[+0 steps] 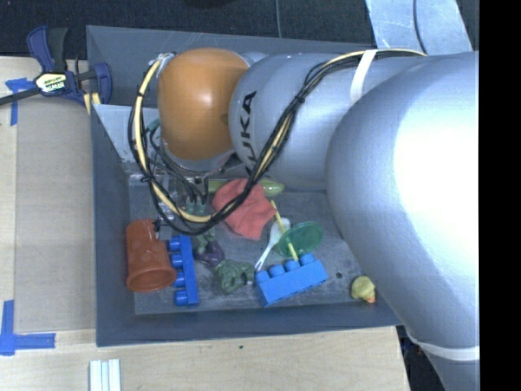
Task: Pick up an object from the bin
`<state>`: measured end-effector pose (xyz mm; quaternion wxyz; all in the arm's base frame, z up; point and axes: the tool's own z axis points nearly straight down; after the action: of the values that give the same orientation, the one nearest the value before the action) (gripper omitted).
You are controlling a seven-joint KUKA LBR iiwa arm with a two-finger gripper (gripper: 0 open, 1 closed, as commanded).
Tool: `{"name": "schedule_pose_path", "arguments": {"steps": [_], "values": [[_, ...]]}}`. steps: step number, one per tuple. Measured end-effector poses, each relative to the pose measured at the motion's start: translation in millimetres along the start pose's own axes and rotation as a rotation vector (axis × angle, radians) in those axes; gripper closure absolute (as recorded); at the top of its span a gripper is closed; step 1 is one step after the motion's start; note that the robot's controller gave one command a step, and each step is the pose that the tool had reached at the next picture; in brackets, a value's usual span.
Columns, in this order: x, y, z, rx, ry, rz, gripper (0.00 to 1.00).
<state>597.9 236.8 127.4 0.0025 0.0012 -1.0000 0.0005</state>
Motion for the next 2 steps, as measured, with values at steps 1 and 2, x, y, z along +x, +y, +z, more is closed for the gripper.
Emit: {"name": "schedule_pose_path", "arguments": {"steps": [1,2], "values": [[-1.8,-1,-4,-0.002,-0.007,0.002,0.0],[28.7,-14,31,0.001,-0.013,-0.031,0.0]]}}
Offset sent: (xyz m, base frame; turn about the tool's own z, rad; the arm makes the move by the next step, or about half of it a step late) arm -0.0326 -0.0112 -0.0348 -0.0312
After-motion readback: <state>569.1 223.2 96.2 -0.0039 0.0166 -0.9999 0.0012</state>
